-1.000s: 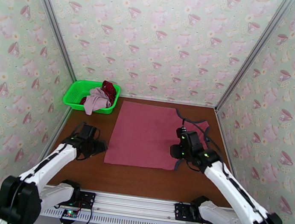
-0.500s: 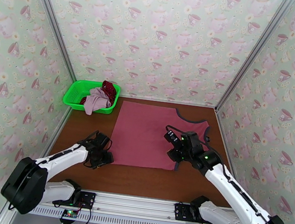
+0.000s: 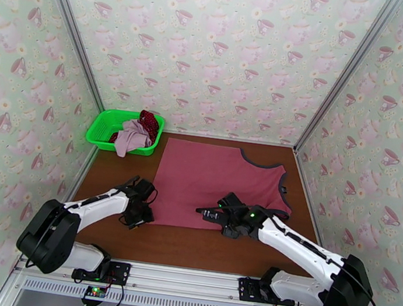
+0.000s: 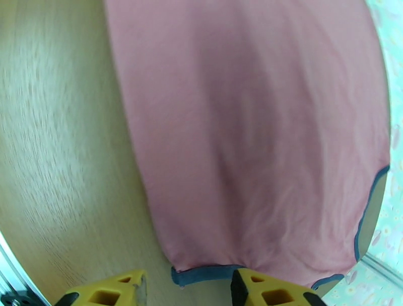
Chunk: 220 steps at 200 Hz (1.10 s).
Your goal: Fold and stack the mixed laundry pile
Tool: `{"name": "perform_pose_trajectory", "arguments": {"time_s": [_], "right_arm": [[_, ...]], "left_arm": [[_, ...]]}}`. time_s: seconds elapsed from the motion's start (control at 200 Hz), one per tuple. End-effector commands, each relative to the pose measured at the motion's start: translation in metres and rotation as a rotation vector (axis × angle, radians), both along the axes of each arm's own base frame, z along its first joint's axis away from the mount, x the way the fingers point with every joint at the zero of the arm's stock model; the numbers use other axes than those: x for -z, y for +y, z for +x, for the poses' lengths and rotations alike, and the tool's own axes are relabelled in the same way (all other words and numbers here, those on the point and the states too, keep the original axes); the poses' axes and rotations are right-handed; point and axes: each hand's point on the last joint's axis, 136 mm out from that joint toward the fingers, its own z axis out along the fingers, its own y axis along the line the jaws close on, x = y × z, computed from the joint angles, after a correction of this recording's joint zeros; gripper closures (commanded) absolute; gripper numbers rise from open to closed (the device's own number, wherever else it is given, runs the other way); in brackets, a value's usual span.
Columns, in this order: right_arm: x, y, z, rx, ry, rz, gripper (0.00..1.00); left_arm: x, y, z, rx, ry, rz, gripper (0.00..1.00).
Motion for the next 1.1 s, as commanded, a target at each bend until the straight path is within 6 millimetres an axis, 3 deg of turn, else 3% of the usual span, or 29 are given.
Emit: {"name": "perform_pose_trajectory", "arguments": {"time_s": [0.0, 0.306, 0.491, 0.781, 1.097], "right_arm": [[0.001, 0.001, 0.004, -0.033, -0.03, -0.022, 0.52], [-0.004, 0.005, 0.001, -0.032, -0.039, 0.027, 0.53], [-0.007, 0.003, 0.0, -0.028, -0.048, 0.032, 0.54], [-0.006, 0.006, 0.001, -0.033, -0.049, 0.048, 0.54], [-0.005, 0.006, 0.0, -0.028, -0.044, 0.052, 0.54]], "left_arm": [[-0.008, 0.0, 0.033, -0.008, -0.166, 0.015, 0.43], [-0.014, -0.002, 0.05, -0.006, -0.246, 0.015, 0.44], [-0.012, -0.002, 0.035, 0.019, -0.186, 0.017, 0.47], [-0.038, 0.021, 0.011, 0.063, -0.13, 0.12, 0.49], [-0.017, -0.005, 0.026, 0.062, -0.126, 0.029, 0.55]]}}
